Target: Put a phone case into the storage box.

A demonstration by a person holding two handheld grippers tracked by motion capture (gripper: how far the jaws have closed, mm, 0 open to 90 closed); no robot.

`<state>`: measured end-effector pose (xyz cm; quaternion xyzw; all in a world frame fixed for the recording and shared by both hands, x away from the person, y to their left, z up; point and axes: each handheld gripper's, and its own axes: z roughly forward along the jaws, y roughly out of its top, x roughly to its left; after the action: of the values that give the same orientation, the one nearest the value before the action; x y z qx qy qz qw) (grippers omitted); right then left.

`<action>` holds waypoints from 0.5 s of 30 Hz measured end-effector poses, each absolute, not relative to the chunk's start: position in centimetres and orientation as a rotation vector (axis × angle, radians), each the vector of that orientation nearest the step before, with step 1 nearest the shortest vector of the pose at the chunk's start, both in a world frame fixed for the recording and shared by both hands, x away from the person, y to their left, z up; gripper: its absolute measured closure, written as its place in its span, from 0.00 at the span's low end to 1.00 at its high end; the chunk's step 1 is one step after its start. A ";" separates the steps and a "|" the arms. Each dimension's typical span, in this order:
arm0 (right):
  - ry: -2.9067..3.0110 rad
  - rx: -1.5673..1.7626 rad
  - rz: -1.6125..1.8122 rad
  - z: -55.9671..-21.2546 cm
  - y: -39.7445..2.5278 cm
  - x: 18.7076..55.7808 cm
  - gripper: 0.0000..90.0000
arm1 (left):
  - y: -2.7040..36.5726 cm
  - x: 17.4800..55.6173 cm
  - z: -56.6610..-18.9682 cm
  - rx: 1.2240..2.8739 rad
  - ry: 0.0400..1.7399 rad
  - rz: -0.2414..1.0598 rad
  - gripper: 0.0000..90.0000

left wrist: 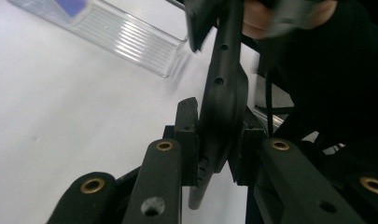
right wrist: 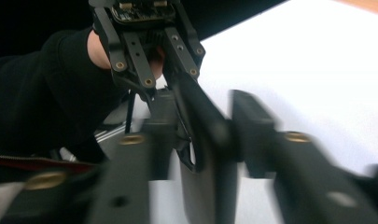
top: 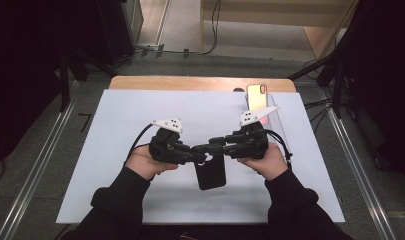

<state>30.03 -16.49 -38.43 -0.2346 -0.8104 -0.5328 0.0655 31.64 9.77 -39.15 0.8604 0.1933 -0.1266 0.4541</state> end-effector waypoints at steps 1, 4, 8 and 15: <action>-2.457 -0.719 -1.614 -38.3 -16.4 29.9 0.54 | 9.9 31.7 -39.1 2.123 0.491 -0.313 0.85; -2.490 -0.793 -1.649 -38.2 -16.3 29.8 0.43 | 10.2 32.0 -39.0 2.127 0.551 -0.321 0.85; -2.503 -0.857 -1.672 -38.3 -16.5 29.9 0.35 | 10.7 32.3 -38.6 2.144 0.621 -0.281 0.85; -2.467 -0.952 -1.633 -38.8 -16.6 30.2 0.31 | 11.5 32.5 -37.9 2.133 0.737 -0.195 0.85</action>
<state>30.19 -16.63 -38.76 -0.3063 -0.7937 -0.5254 0.0171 32.53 11.46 -37.88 0.8526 0.2948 -0.0779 0.4244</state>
